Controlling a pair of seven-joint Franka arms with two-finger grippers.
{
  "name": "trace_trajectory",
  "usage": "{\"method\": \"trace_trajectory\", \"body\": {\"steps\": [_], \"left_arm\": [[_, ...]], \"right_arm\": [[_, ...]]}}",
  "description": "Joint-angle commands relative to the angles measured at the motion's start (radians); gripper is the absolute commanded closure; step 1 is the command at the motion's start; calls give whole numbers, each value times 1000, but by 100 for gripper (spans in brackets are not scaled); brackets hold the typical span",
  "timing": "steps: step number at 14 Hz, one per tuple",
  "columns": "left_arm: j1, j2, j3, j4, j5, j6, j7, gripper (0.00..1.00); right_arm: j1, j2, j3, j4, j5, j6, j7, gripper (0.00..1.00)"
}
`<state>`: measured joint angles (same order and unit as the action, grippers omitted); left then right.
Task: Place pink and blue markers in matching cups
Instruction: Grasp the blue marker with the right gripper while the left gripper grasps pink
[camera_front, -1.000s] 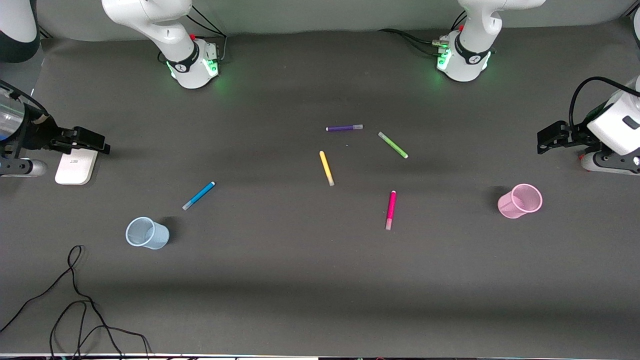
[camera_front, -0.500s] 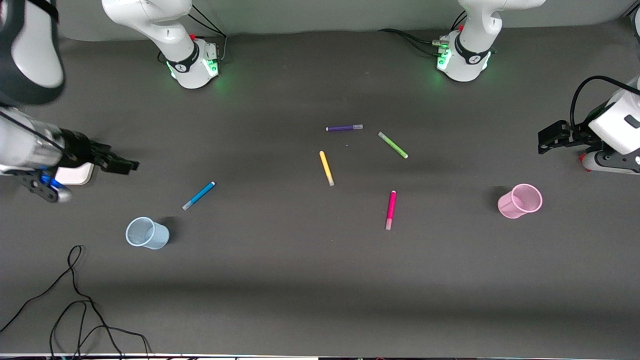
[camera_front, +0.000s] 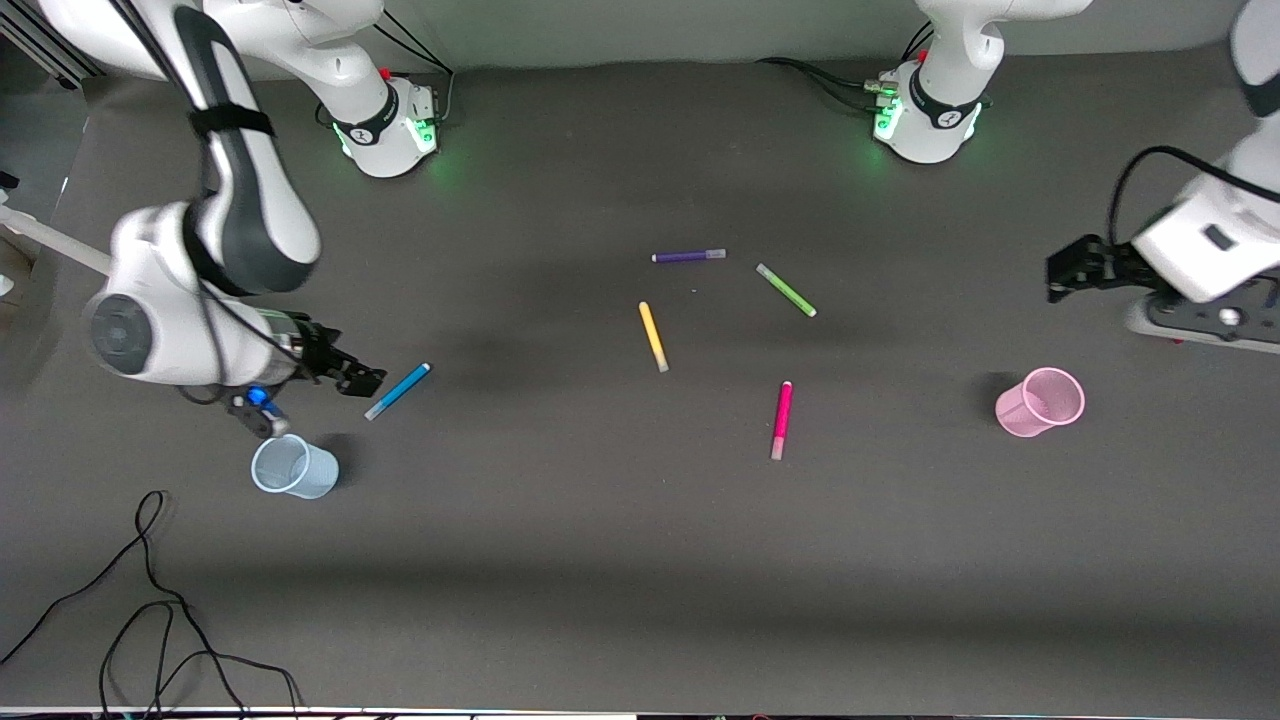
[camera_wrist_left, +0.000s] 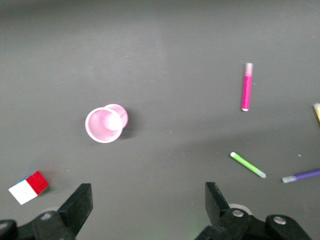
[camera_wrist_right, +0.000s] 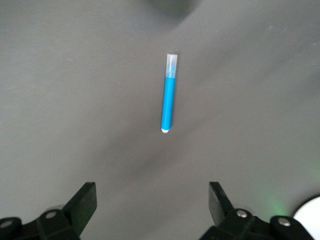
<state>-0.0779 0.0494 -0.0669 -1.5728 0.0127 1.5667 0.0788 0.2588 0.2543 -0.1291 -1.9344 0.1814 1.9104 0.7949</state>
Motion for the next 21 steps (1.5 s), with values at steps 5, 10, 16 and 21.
{"method": "trace_trajectory", "body": {"steps": [5, 10, 16, 21], "left_arm": [[-16, 82, -224, -7, -3, 84, -51, 0], [-39, 159, -254, -108, -2, 293, -80, 0], [-98, 312, -252, -270, 82, 617, -181, 0], [-109, 472, -251, -271, 155, 697, -243, 0]], "right_arm": [[-10, 161, -14, -107, 13, 320, 118, 2], [3, 187, -14, -195, 44, 441, 153, 10], [37, 194, -14, -209, 46, 443, 196, 37], [40, 201, -14, -207, 46, 441, 198, 100]]}}
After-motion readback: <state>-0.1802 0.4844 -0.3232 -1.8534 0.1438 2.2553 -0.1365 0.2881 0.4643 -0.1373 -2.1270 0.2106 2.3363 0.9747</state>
